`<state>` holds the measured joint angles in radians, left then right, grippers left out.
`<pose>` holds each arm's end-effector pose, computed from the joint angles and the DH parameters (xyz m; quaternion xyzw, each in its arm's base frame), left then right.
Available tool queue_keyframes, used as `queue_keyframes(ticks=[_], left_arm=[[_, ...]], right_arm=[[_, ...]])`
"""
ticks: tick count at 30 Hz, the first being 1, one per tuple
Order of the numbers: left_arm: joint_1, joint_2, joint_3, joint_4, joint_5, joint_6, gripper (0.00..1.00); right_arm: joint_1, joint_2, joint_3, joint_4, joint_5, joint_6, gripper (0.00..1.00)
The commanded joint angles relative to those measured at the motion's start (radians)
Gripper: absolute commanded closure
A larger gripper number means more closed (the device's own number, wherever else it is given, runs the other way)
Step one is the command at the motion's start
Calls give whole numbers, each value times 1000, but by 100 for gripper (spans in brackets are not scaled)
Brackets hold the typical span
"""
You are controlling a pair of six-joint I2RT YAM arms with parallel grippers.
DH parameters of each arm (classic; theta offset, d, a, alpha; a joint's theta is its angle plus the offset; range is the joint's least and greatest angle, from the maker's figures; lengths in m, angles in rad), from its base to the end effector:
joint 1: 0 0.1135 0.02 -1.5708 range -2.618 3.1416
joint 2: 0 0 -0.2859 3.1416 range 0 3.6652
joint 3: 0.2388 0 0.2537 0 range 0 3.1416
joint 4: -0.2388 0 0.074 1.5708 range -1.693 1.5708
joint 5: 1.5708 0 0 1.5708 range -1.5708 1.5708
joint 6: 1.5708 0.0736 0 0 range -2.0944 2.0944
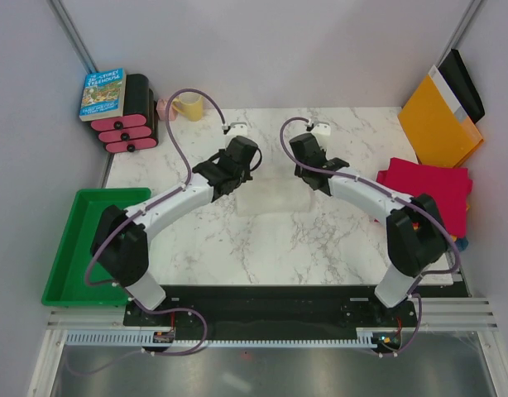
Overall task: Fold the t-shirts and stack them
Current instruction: Fold the long partially folded tshirt into a neat square, then smooth out wrinkles on the folded tshirt
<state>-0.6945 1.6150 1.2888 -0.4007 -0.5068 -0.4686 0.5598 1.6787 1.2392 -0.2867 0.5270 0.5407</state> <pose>0.3216 -0.2213 0.2850 -0.0025 0.8891 -0.0267 0.4569 0.3605 0.1823 0.2558 0.0983 0.8816 0.0044 0.4615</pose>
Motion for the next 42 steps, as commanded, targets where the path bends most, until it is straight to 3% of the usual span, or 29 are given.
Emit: queue_keyframes(ticks=[1,11,26,27,28,30,31,33,35,36,39,40,42], left_arm=[[55,69,101,42,8,87,98],[131,278,247,59,74,120,98],[154,493,443,25,123,133,97],[156,490,454,10,120,125,89],[158,481,452,8,91,105,69],[156,426,431,11,64,87,45],[156,402,422,16,44,75,27],[155,332,383,26,40,67,18],[153,287,339,31,50,48,16],[150,269,324,31,60,41,17],[141,221,251,42,184,7,51],[136,211,233,42,235,-16,81],[107,200,166,52,267,-44,98]], right_arm=[[-29,110,118,44,7,-25,100],[-86,298,310,32,-16,-39,100],[-141,440,370,34,-67,-27,100],[-143,426,368,41,-77,-30,100],[-144,412,353,53,-100,-36,82],[-146,356,338,101,-119,-44,62],[-141,337,332,103,-128,-45,47],[-127,274,316,106,-142,-48,37],[-104,237,284,104,-177,-51,31],[-97,208,270,107,-195,-48,33],[-86,191,204,123,-312,11,100],[-84,190,166,139,-334,24,100],[-55,191,132,152,-341,22,100]])
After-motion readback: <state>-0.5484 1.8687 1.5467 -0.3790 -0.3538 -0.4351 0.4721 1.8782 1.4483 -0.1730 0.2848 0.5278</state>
